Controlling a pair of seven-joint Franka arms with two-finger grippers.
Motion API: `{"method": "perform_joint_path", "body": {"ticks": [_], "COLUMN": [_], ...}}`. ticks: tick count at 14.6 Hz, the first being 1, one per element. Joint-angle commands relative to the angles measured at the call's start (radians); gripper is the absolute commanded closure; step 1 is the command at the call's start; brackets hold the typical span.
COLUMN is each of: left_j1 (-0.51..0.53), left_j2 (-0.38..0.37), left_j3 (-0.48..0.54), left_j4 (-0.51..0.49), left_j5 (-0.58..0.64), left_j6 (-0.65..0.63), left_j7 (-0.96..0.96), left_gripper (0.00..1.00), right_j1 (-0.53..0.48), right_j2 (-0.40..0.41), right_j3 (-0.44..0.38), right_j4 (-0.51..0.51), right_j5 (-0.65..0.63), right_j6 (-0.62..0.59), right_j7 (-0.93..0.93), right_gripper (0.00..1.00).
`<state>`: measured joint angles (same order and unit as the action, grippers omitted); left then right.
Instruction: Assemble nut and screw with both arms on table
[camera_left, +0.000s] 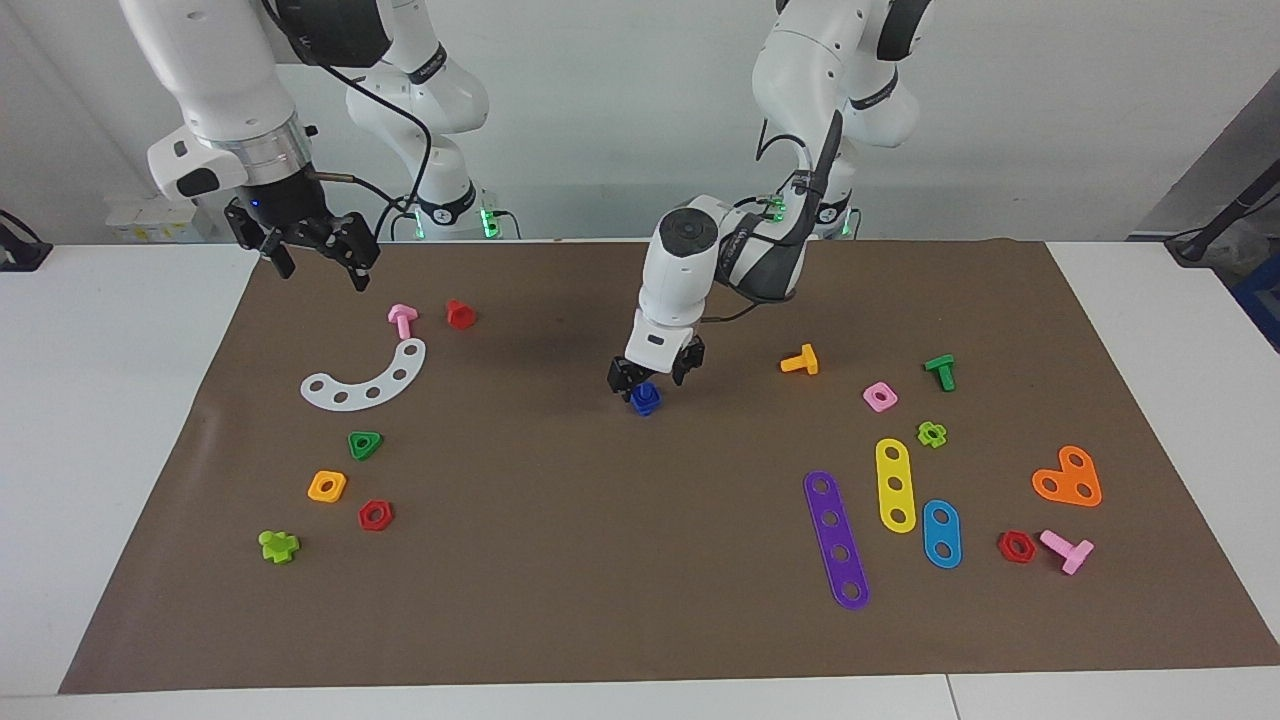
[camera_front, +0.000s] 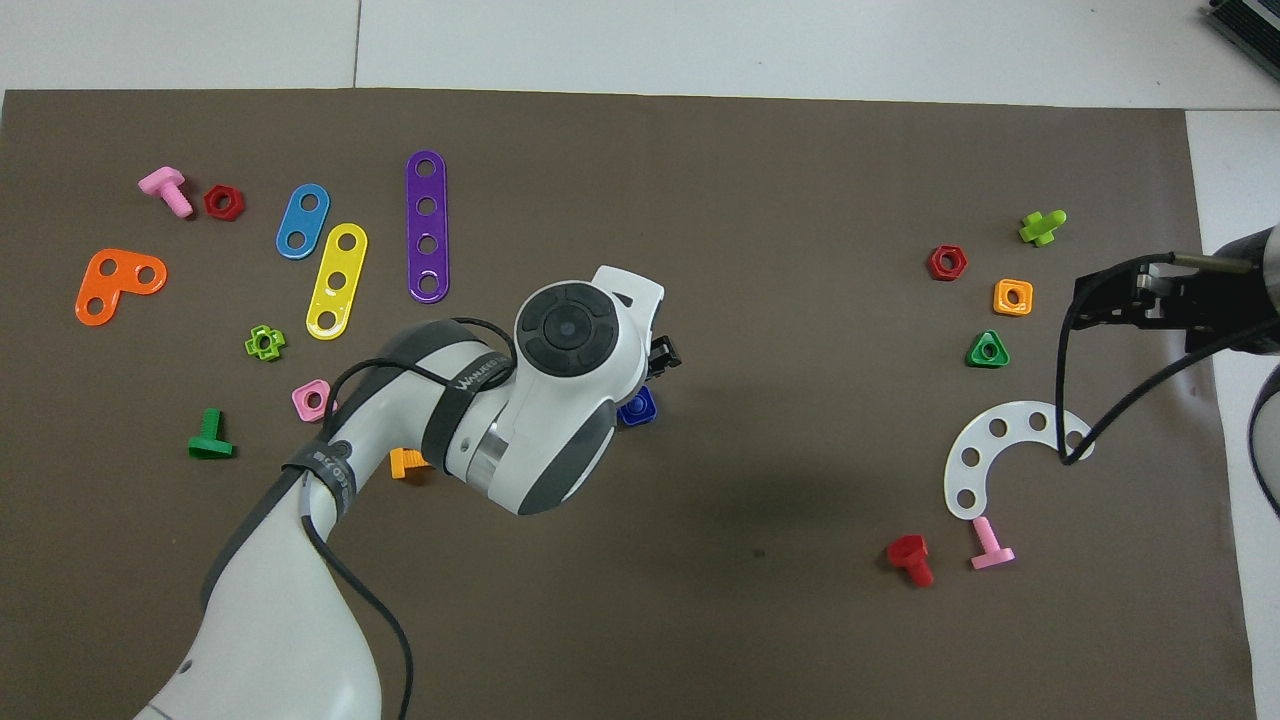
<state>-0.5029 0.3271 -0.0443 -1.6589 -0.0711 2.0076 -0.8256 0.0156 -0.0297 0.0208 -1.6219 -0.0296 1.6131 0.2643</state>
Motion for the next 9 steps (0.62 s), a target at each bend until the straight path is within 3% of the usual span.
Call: {"method": "perform_joint_path", "body": {"ticks": [1, 7, 9], "left_j1": [0.101, 0.349, 0.435], "left_j2": [-0.095, -0.181, -0.213], "left_j3": [-0.006, -0.002, 0.001], "left_j4": [-0.012, -0.035, -0.053], "left_j5": [-0.015, -0.006, -0.001], "left_j6": [-0.127, -0.351, -0.369], "left_j7": [0.167, 0.659, 0.775], "left_gripper": [0.00, 0.01, 0.01], "right_j1": [-0.010, -0.002, -0.002], "right_j2": [-0.010, -0.015, -0.015], "right_j3": [0.005, 0.005, 0.005], "right_j4": [-0.004, -0.012, -0.012], "right_j5": [0.020, 0.020, 0.020], "right_j6": [-0.010, -0.012, -0.010], "right_j7": [-0.014, 0.016, 0.016], "right_gripper": [0.00, 0.00, 0.00]}}
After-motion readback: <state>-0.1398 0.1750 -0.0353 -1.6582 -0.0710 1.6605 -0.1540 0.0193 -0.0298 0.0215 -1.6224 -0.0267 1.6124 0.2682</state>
